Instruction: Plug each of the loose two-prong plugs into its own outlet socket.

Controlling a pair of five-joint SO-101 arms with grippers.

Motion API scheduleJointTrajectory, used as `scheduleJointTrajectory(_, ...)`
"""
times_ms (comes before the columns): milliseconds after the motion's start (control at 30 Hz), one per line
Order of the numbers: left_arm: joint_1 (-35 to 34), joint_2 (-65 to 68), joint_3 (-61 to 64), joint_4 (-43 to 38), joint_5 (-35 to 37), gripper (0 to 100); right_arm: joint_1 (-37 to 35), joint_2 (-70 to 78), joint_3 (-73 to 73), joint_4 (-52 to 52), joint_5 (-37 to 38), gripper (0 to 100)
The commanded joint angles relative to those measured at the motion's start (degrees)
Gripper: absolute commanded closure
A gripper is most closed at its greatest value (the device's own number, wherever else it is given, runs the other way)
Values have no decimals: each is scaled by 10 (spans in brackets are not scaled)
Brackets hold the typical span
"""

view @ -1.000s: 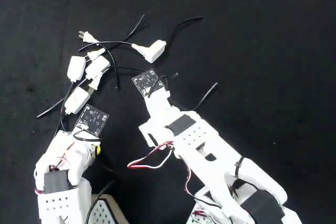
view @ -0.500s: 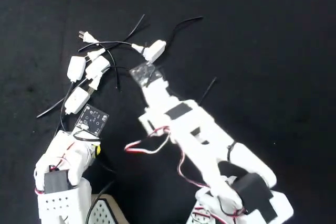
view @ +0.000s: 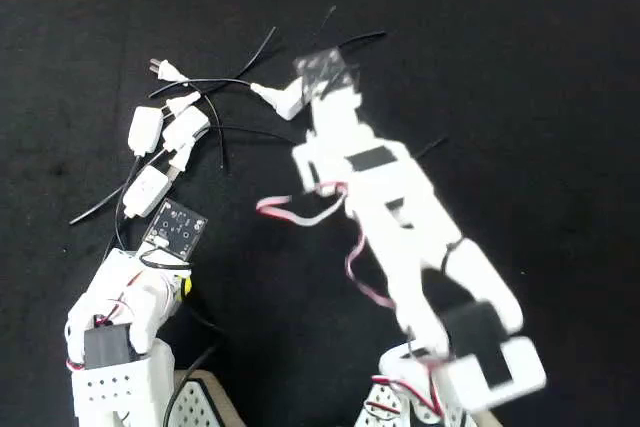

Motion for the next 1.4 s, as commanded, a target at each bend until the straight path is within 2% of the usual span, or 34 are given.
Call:
scheduleJointTrajectory(0, -7, -3, 11, 2, -5, 747, 37, 107, -118, -81, 6, 987)
scheduleJointTrajectory(167, -7, -3, 11, 1, -5, 747, 42, 231, -255, -65, 17, 987)
scheduleJointTrajectory(267, -7, -3, 11, 1, -5, 747, 40, 262, -287, -38, 17, 987)
scheduleJointTrajectory(633, -7, -3, 11, 1, -5, 747, 43, 267, -206, -26, 23, 987)
scheduleJointTrajectory(833, -7, -3, 11, 1, -5, 747, 40, 264, -195, -23, 55, 979)
scheduleJointTrajectory(900, -7, -3, 11, 1, -5, 747, 44, 260, -197, -21, 53, 908)
scheduleJointTrajectory(967, -7, -3, 11, 1, -5, 747, 44, 240, -195, -11, 36, 789)
scheduleJointTrajectory(1067, -7, -3, 11, 1, -5, 747, 36, 185, -204, 50, 34, 617)
scheduleJointTrajectory(1133, -8, -3, 11, 1, -5, 747, 27, 137, -212, 106, 35, 553)
scheduleJointTrajectory(1300, -13, -4, -3, 4, 0, 747, 9, 18, -216, 247, 36, 598)
scheduleJointTrajectory(1367, -33, -4, -22, 4, 33, 747, 7, -20, -215, 303, 37, 647)
